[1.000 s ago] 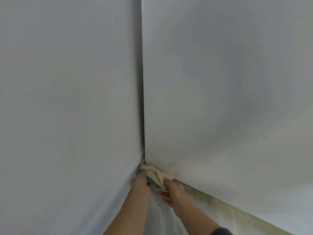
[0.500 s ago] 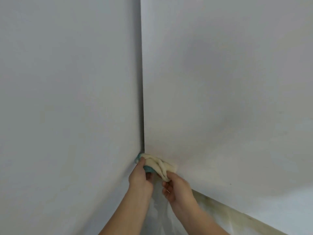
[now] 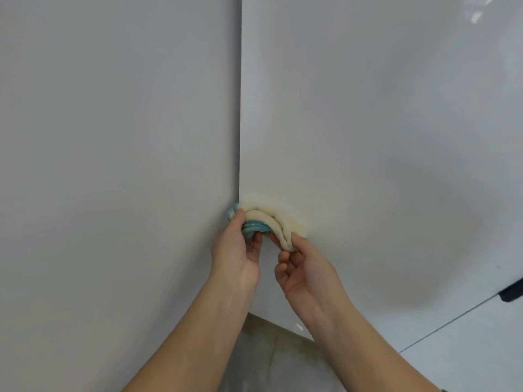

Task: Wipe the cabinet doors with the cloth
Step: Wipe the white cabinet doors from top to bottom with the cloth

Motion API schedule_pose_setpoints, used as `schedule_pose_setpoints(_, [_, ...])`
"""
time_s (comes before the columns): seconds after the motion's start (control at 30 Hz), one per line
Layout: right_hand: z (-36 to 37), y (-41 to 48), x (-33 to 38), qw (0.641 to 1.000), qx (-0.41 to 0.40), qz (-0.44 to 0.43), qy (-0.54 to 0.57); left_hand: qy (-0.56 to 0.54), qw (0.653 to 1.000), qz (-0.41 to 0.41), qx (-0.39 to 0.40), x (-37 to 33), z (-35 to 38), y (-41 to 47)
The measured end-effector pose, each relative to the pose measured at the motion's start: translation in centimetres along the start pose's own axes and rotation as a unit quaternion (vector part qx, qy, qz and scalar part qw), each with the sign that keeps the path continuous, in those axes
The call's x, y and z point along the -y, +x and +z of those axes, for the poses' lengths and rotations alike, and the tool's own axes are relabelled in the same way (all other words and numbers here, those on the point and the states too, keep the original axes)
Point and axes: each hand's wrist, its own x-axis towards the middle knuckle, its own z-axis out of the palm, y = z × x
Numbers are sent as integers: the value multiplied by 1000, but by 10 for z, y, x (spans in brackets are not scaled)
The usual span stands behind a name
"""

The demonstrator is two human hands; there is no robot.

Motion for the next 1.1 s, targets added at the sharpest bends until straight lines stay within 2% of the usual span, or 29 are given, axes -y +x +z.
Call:
schedule_pose_setpoints(0.2, [39, -25, 27, 997, 59, -39, 4, -9, 997, 39, 64, -36, 37, -31])
schedule_pose_setpoints(0.27, [43, -32, 33, 993, 94, -67, -7, -20, 991, 58, 115, -42, 44, -42])
schedule_pose_setpoints(0.37, [34, -46, 43, 975, 162, -141, -65, -20, 974, 90, 208, -43, 42, -56])
schedule_pose_setpoints(0.47, [-2, -52, 37, 966, 164, -164, -115, 35, 963, 96, 249, -23, 15, -55])
schedule_pose_setpoints(0.53, [-38, -43, 20, 974, 123, -134, -136, 74, 970, 57, 224, 2, -19, -42])
schedule_pose_setpoints(0.63, [-98, -20, -8, 979, 40, -64, -188, 132, 982, -49, 125, 50, -75, -8])
schedule_pose_setpoints(0.8, [-186, 28, -62, 973, -74, 61, -209, 251, 948, -194, 26, 116, -151, 45])
schedule_pose_setpoints(0.93, [-237, 65, -105, 954, -144, 143, -221, 331, 913, -238, -18, 154, -194, 84])
schedule_pose_setpoints(1.1, [-272, 106, -133, 937, -191, 172, -238, 372, 891, -256, -35, 193, -220, 126])
